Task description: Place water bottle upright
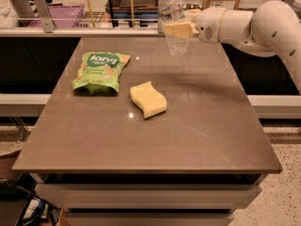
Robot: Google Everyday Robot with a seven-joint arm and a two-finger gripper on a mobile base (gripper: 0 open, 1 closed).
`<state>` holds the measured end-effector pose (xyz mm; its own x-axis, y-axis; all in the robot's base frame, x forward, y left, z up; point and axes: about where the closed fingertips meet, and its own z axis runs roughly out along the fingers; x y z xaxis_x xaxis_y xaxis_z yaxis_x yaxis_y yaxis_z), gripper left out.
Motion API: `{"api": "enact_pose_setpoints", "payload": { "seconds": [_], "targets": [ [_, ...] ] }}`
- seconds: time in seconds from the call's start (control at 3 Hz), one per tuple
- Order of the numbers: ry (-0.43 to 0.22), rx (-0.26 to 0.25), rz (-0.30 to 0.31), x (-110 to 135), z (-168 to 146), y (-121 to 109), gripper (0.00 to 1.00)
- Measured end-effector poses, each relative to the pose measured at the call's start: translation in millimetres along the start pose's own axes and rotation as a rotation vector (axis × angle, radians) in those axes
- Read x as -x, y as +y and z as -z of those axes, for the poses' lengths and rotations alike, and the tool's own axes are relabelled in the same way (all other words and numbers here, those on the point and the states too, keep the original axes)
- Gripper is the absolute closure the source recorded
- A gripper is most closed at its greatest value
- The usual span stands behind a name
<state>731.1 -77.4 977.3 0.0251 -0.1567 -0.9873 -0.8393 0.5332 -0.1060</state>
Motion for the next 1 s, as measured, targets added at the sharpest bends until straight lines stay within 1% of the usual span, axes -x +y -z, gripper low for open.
{"api": "enact_pose_setpoints", "payload": {
  "seconds": [0.67, 1.0],
  "targets": [
    [-0.029, -0.011, 0.000, -21, -11, -1, 1.00],
    [-0.010, -0.023, -0.014, -35, -13, -2, 1.00]
  ]
}}
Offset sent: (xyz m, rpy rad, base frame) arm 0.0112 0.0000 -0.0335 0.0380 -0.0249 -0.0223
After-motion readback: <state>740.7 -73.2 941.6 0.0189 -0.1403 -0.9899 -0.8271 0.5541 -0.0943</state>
